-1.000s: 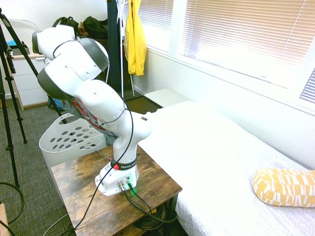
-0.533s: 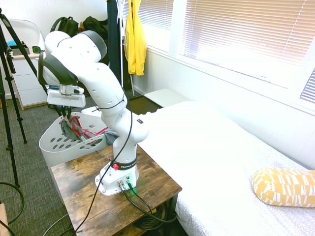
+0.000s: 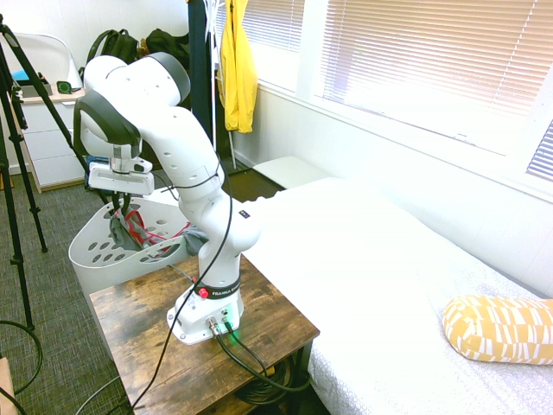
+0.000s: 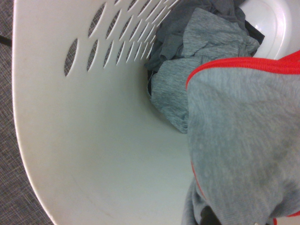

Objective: Put my clothes in the laundry bag

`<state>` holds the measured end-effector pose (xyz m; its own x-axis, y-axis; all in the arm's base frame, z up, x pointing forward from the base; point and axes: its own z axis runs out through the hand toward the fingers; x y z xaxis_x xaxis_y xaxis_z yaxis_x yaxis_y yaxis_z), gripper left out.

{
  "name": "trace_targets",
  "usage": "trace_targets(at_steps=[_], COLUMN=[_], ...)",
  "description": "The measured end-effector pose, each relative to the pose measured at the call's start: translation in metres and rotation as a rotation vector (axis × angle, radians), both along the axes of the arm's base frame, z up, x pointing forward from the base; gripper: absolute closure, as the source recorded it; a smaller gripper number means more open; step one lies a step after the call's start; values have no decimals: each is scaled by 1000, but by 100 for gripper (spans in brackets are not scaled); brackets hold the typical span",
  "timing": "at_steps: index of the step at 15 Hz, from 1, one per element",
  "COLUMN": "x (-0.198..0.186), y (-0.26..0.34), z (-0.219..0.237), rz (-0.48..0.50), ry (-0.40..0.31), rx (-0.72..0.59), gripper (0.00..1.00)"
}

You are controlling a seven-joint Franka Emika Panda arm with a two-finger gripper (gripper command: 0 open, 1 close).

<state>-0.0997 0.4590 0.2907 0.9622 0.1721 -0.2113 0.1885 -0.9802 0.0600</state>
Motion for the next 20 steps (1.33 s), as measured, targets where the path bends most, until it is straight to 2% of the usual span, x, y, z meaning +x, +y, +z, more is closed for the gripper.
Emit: trace_targets(at_steps=[3, 6, 11, 14, 16, 20], x=[6, 30, 107, 150, 196, 324], y=[-1, 0, -22, -49, -80, -188], z=[2, 12, 37, 51, 64, 82], rz=[-9, -40, -131, -181, -241, -415], ry=[-8, -23, -48, -96, -150, -269], rx=[13, 29, 62, 65, 51, 8], gripper=[0, 0, 0, 0, 0, 0])
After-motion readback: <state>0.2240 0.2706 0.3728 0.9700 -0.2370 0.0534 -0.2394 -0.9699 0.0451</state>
